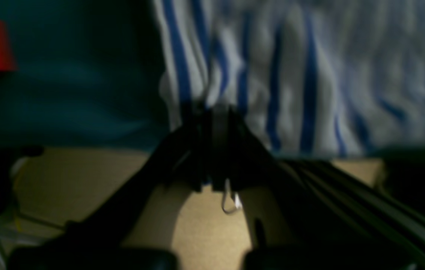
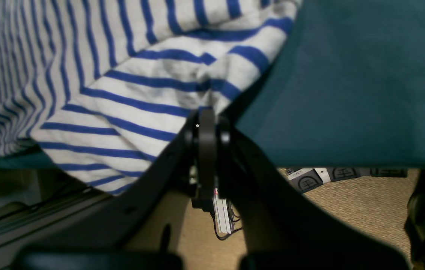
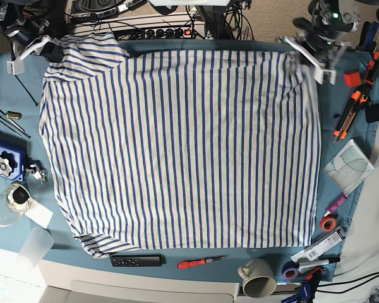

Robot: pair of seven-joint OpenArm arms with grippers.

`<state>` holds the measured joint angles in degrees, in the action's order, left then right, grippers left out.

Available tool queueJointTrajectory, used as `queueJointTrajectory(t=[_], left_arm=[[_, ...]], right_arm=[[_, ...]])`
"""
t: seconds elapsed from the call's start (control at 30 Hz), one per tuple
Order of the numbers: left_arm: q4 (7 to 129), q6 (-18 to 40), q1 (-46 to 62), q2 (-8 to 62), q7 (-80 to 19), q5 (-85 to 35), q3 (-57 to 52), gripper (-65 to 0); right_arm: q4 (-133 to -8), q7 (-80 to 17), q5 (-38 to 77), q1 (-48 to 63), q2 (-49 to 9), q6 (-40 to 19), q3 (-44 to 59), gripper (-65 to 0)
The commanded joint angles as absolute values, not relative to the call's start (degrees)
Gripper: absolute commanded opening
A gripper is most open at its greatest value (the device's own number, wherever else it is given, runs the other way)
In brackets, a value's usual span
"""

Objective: Fold the T-shirt properly
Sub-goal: 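Close both grippers on the collar-edge corners of the shirt, then lift the collar edge with both grippers and pull it toward the hem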

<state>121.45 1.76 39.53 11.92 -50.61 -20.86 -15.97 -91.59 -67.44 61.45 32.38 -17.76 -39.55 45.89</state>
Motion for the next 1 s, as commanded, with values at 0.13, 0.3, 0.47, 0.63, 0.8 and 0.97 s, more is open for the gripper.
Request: queueJointTrajectory(t=[0.13, 0.3, 0.47, 0.63, 0.8, 0.97], left_arm=[[127.46, 1.58, 42.28, 12.34, -49.47, -20.08, -16.32, -65.0], [129.84, 1.1, 42.37, 12.4, -48.36, -15.84, -16.32, -65.0], [129.93, 1.15, 42.39, 12.38, -48.47, -15.86, -16.32, -65.0], [130.72, 1.15, 42.37, 12.38, -48.42, -15.86, -16.32, -65.0], [132.94, 1.15, 42.37, 12.4, -46.96, -15.84, -16.32, -65.0], [133.27, 1.17, 42.35, 12.4, -45.36, -15.81, -16.32, -65.0]], right_arm=[[-92.25, -66.24, 68.51, 32.51, -18.74, -40.0, 47.81, -65.0], [-93.86, -66.41, 70.06, 32.23, -18.74, -40.0, 53.49, -65.0], [-97.78, -67.53, 70.26, 32.25, -18.76, -40.0, 60.38, -65.0], [-100.6, -71.9, 74.41, 32.25, -18.76, -40.0, 62.63, -65.0], [-100.68, -71.79, 76.07, 32.23, -18.76, -40.0, 62.61, -65.0], [-100.66, -71.18, 76.01, 32.18, -19.09, -40.0, 62.61, -65.0]])
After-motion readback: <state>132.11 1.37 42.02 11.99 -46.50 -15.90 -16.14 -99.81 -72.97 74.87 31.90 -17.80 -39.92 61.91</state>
